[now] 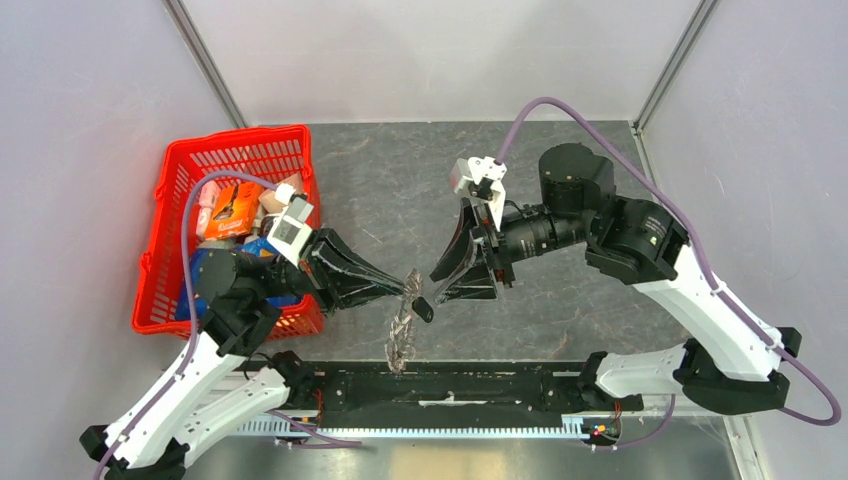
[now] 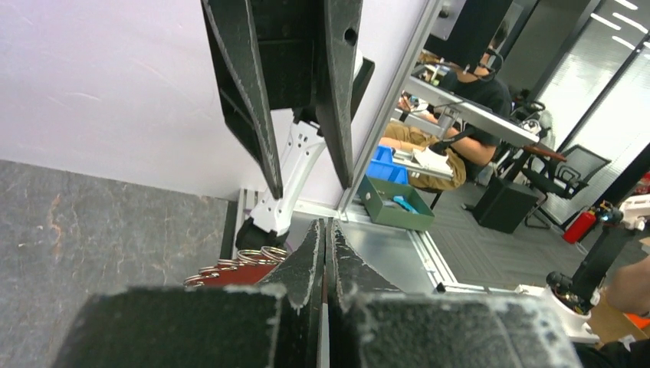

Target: Put the keys on the keyring

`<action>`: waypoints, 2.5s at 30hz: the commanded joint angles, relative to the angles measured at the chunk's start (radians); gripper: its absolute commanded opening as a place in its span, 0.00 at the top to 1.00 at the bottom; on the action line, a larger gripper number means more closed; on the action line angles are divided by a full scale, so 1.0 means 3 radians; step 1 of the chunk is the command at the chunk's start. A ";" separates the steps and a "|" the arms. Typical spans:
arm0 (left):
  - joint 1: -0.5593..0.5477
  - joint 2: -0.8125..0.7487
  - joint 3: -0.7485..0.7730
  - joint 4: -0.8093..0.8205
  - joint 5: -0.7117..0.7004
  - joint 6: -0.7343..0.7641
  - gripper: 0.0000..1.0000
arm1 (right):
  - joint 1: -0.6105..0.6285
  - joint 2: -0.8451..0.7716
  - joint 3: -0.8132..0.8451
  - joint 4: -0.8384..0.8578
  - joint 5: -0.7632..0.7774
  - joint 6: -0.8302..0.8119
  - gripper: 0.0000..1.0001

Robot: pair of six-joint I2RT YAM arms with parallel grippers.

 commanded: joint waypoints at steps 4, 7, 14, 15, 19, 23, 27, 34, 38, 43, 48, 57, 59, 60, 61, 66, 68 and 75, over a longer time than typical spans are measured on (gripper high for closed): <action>-0.0018 0.0051 -0.0062 0.0754 -0.0325 -0.0423 0.98 | 0.0002 0.0144 0.0080 0.0259 -0.0131 0.0038 0.55; -0.0018 0.0082 -0.0067 0.0805 -0.0351 -0.0458 0.98 | 0.0002 0.0184 0.0116 0.0292 -0.0160 0.0063 0.59; -0.0021 0.0104 -0.0072 0.0811 -0.0393 -0.0454 0.98 | 0.0008 0.0184 0.0123 0.0352 -0.0171 0.0084 0.66; -0.0021 0.0101 -0.0072 0.0797 -0.0398 -0.0444 0.98 | 0.0007 0.0178 0.0120 0.0350 -0.0168 0.0086 0.66; -0.0018 0.0084 -0.0063 0.0719 -0.0424 -0.0393 0.98 | 0.0007 0.0095 0.0122 0.0254 -0.0011 0.0015 0.61; -0.0018 0.0084 -0.0054 0.0695 -0.0425 -0.0387 0.98 | 0.0007 -0.0019 0.0118 0.0206 0.0116 -0.0019 0.58; -0.0019 0.0079 -0.0056 0.0700 -0.0418 -0.0381 0.98 | 0.0008 0.0015 0.0138 0.0230 0.0156 0.0004 0.58; -0.0018 0.0045 -0.0059 0.0687 -0.0444 -0.0382 0.98 | 0.0009 0.0130 0.0169 0.0372 0.0067 0.0068 0.59; -0.0018 0.0031 -0.0062 0.0662 -0.0467 -0.0364 0.98 | 0.0008 0.0163 0.0179 0.0412 0.0036 0.0099 0.60; -0.0018 0.0009 -0.0057 0.0625 -0.0501 -0.0336 0.98 | 0.0008 0.0195 0.0169 0.0469 -0.0016 0.0150 0.64; -0.0018 -0.0026 -0.0057 0.0521 -0.0584 -0.0263 0.98 | 0.0013 0.0201 0.0156 0.0494 -0.0050 0.0172 0.67; -0.0018 -0.0049 -0.0057 0.0456 -0.0680 -0.0218 0.98 | 0.0033 0.0249 0.0151 0.0507 -0.0065 0.0193 0.70; -0.0019 -0.0045 -0.0057 0.0458 -0.0679 -0.0215 0.98 | 0.0037 0.0265 0.0161 0.0503 -0.0050 0.0187 0.72; -0.0018 -0.0049 -0.0057 0.0455 -0.0682 -0.0218 0.98 | 0.0038 0.0274 0.0171 0.0501 -0.0048 0.0189 0.73; -0.0018 -0.0054 -0.0057 0.0458 -0.0689 -0.0218 0.98 | 0.0038 0.0282 0.0181 0.0497 -0.0049 0.0191 0.74; -0.0021 -0.0059 -0.0051 0.0458 -0.0693 -0.0217 0.98 | 0.0048 0.0309 0.0229 0.0472 -0.0046 0.0186 0.88; -0.0018 -0.0062 -0.0051 0.0458 -0.0681 -0.0220 0.98 | 0.0048 0.0327 0.0289 0.0412 -0.0022 0.0161 1.00; -0.0018 -0.0054 -0.0057 0.0454 -0.0600 -0.0222 0.98 | 0.0047 0.0386 0.0615 0.0097 0.0073 0.0053 1.00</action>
